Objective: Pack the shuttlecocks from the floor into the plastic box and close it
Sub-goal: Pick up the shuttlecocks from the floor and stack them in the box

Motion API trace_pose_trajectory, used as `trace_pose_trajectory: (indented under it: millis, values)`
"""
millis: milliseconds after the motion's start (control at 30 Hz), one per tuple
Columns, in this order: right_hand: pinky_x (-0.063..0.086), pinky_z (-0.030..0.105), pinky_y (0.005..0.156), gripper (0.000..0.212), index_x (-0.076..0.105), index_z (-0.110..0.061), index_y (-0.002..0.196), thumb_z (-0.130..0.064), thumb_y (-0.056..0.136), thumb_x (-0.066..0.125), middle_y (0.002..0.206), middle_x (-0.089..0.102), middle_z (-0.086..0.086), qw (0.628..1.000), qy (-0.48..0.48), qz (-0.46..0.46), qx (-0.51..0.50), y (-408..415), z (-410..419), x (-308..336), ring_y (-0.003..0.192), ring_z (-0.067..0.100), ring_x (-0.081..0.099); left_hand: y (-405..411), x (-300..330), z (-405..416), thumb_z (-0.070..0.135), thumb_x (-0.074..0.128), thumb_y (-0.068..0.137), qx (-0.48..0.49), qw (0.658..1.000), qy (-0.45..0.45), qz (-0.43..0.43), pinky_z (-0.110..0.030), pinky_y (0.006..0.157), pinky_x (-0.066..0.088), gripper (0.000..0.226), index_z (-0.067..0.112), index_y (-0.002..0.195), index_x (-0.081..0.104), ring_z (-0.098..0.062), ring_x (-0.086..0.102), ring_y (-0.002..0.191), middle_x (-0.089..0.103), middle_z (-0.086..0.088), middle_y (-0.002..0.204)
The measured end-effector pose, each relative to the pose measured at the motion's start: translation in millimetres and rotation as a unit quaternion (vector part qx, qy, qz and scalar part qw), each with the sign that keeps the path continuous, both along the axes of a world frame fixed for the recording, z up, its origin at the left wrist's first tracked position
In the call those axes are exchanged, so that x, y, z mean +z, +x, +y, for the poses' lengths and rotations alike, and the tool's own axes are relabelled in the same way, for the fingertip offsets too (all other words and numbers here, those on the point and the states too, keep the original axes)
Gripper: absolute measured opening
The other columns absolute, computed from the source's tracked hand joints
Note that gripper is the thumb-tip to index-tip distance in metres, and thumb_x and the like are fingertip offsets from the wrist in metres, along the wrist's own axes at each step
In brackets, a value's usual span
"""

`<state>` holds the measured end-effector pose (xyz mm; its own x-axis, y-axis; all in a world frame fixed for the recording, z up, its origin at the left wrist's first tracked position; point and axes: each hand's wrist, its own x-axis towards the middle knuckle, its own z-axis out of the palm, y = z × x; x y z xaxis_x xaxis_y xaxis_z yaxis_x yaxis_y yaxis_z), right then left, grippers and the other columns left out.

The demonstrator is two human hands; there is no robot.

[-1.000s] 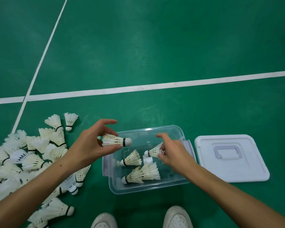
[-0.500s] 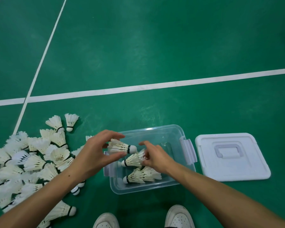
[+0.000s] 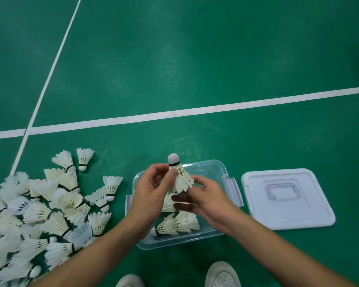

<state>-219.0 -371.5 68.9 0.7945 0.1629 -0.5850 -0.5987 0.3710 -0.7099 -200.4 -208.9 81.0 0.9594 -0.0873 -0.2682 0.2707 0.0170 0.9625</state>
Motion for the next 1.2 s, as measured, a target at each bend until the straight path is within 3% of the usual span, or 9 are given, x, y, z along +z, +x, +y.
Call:
trace_pose_trajectory:
  millis: [133, 233, 367, 500, 633, 700, 800, 900, 1200]
  values:
    - [0.056, 0.054, 0.105, 0.037, 0.062, 0.002, 0.134, 0.008, 0.098, 0.056, 0.128, 0.070, 0.029, 0.992, 0.119, 0.018, -0.042, 5, -17, 1, 0.114, 0.039, 0.070, -1, -9, -1, 0.024, 0.066, 0.098, 0.016, 1.000, 0.009, -0.023, -0.029, 0.093, 0.058, 0.026, 0.011, 0.121, 0.065, -0.016, 0.074, 0.110, 0.078, -0.004, 0.115]
    - [0.057, 0.054, 0.103, 0.035, 0.063, -0.002, 0.135, -0.003, 0.100, 0.065, 0.125, 0.074, 0.023, 0.994, 0.098, 0.015, -0.055, 9, -22, -4, 0.120, 0.039, 0.070, 1, -18, 8, 0.016, 0.067, 0.099, -0.009, 0.999, 0.032, -0.020, -0.028, 0.097, 0.058, 0.023, 0.012, 0.122, 0.064, -0.015, 0.073, 0.113, 0.078, -0.002, 0.117]
    - [0.065, 0.046, 0.088, 0.040, 0.064, -0.010, 0.130, -0.002, 0.093, 0.076, 0.105, 0.080, 0.015, 0.990, -0.115, -0.041, -0.062, 4, -19, -15, 0.100, 0.029, 0.079, -2, -30, 20, 0.011, 0.076, 0.094, -0.074, 0.992, 0.100, 0.020, -0.034, 0.103, 0.057, 0.033, 0.018, 0.123, 0.063, -0.013, 0.071, 0.116, 0.076, 0.002, 0.120]
    - [0.063, 0.031, 0.083, 0.036, 0.063, -0.027, 0.124, -0.015, 0.094, 0.078, 0.097, 0.069, -0.007, 0.885, -0.441, -0.146, 0.029, -2, -24, -32, 0.085, 0.009, 0.071, 4, -42, 29, 0.005, 0.080, 0.089, -0.086, 0.974, 0.200, 0.068, -0.035, 0.109, 0.049, 0.065, 0.025, 0.142, 0.049, -0.020, 0.059, 0.131, 0.060, -0.002, 0.143]
    - [0.058, 0.032, 0.079, 0.043, 0.054, -0.020, 0.137, -0.011, 0.098, 0.070, 0.098, 0.063, -0.009, 0.784, -0.573, -0.206, 0.122, -3, -19, -53, 0.087, 0.010, 0.063, 7, -54, 22, -0.004, 0.070, 0.091, -0.137, 0.947, 0.277, 0.092, -0.010, 0.072, 0.051, 0.078, 0.026, 0.155, 0.037, 0.000, 0.059, 0.100, 0.047, -0.005, 0.158]
    - [0.057, 0.031, 0.076, 0.048, 0.051, -0.016, 0.142, -0.008, 0.098, 0.069, 0.095, 0.060, -0.008, 0.767, -0.590, -0.201, 0.152, 1, -16, -61, 0.086, 0.012, 0.061, 8, -60, 16, -0.007, 0.065, 0.091, -0.153, 0.935, 0.306, 0.095, -0.012, 0.067, 0.054, 0.081, 0.027, 0.157, 0.033, -0.001, 0.060, 0.100, 0.044, -0.005, 0.161]
    - [0.059, 0.030, 0.079, 0.053, 0.047, -0.016, 0.146, -0.004, 0.099, 0.067, 0.093, 0.058, -0.009, 0.791, -0.555, -0.182, 0.183, 8, -8, -67, 0.086, 0.013, 0.063, 10, -70, 9, -0.010, 0.065, 0.089, -0.153, 0.926, 0.330, 0.099, -0.030, 0.087, 0.059, 0.083, 0.025, 0.157, 0.032, -0.024, 0.056, 0.133, 0.043, -0.007, 0.162]
    - [0.061, 0.036, 0.084, 0.059, 0.045, -0.018, 0.149, -0.004, 0.097, 0.069, 0.100, 0.062, -0.006, 0.814, -0.515, -0.167, 0.212, 16, -2, -75, 0.091, 0.013, 0.065, 10, -78, 7, -0.011, 0.066, 0.087, -0.151, 0.926, 0.335, 0.093, -0.040, 0.100, 0.057, 0.082, 0.022, 0.155, 0.034, -0.026, 0.054, 0.137, 0.045, -0.008, 0.160]
    - [0.060, 0.026, 0.072, 0.067, 0.047, -0.023, 0.145, -0.008, 0.089, 0.081, 0.092, 0.064, 0.001, 0.865, -0.434, -0.095, 0.235, 24, 0, -84, 0.078, 0.010, 0.062, 10, -77, 9, -0.013, 0.064, 0.087, -0.144, 0.925, 0.347, 0.066, -0.031, 0.108, 0.049, 0.074, 0.018, 0.151, 0.043, -0.020, 0.047, 0.144, 0.049, -0.003, 0.156]
